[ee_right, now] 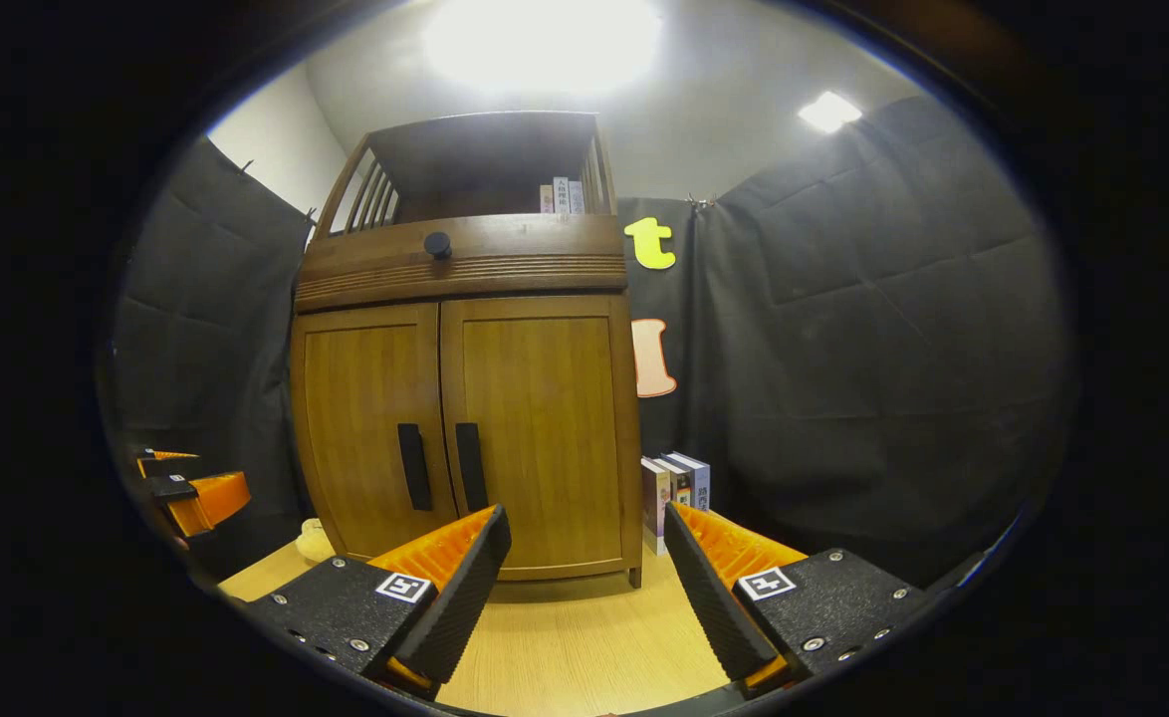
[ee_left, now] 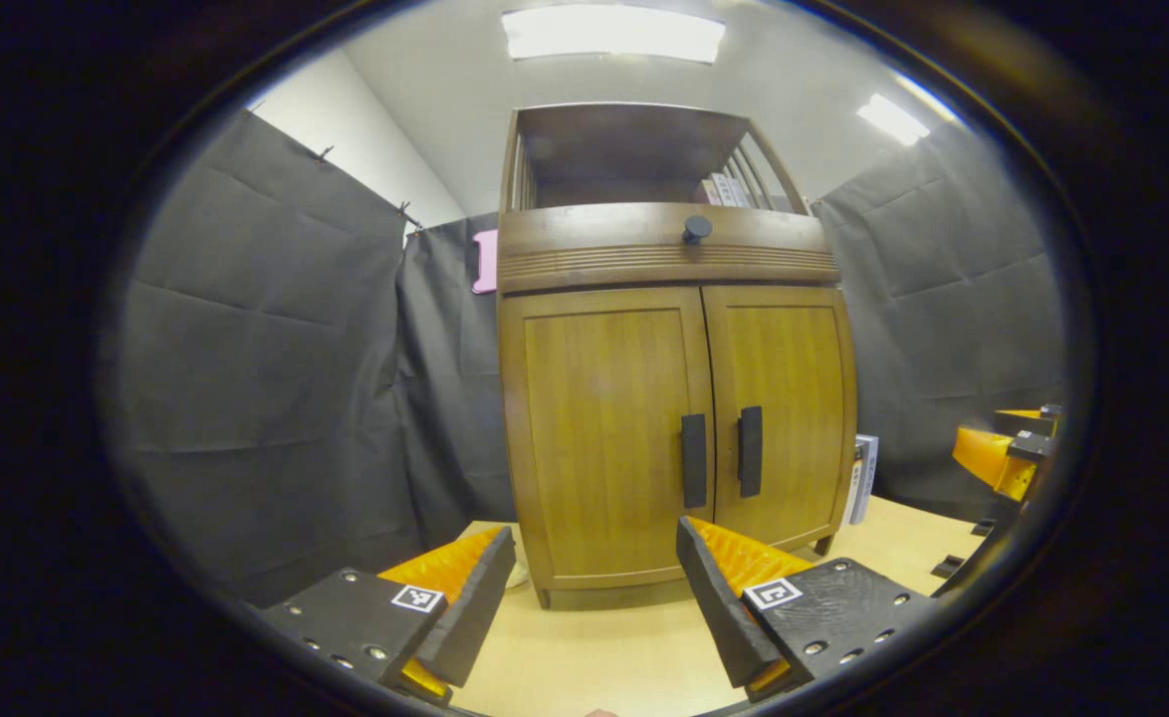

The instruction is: Open the right door of the double-door shoe cabinet with the right hand, and open the left door with the left hand.

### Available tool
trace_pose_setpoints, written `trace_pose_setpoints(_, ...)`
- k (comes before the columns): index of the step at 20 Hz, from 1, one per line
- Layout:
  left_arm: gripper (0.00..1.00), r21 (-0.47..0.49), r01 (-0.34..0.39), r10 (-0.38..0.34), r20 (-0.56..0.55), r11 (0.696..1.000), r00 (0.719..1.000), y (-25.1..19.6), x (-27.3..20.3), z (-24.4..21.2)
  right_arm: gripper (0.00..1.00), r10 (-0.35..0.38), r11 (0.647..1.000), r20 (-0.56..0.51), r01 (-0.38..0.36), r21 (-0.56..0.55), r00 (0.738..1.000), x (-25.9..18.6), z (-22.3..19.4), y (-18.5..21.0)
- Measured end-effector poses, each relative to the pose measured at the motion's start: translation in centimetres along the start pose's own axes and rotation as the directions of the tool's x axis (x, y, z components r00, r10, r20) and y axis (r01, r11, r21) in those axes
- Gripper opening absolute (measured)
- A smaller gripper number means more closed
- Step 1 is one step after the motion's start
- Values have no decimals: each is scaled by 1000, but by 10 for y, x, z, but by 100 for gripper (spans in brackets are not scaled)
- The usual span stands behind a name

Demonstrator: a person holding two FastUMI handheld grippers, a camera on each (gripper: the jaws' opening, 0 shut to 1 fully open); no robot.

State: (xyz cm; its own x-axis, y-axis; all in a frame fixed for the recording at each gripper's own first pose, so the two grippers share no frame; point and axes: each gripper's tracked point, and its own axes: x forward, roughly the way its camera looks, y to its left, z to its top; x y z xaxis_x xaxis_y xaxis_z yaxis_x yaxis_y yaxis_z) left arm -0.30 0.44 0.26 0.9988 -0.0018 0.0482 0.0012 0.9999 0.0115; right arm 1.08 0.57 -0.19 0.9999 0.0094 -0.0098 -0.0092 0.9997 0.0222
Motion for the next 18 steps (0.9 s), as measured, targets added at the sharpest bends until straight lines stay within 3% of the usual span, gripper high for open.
trace_pose_setpoints(1,100,-1,-2,2,0,1000,1000,0,0,0,96,7,1000,7,-7,5,1000,4,4,2)
trace_pose_setpoints(2,93,-1,-7,7,-1,1000,1000,1,0,0,96,15,1000,14,-15,11,1000,11,7,6)
trace_pose_setpoints(10,93,-9,-65,65,-17,998,998,7,-3,-2,95,100,994,68,-103,37,993,80,35,43)
trace_pose_setpoints(18,93,-36,-134,133,-41,990,990,15,-10,-5,95,183,983,72,-185,23,981,152,34,83)
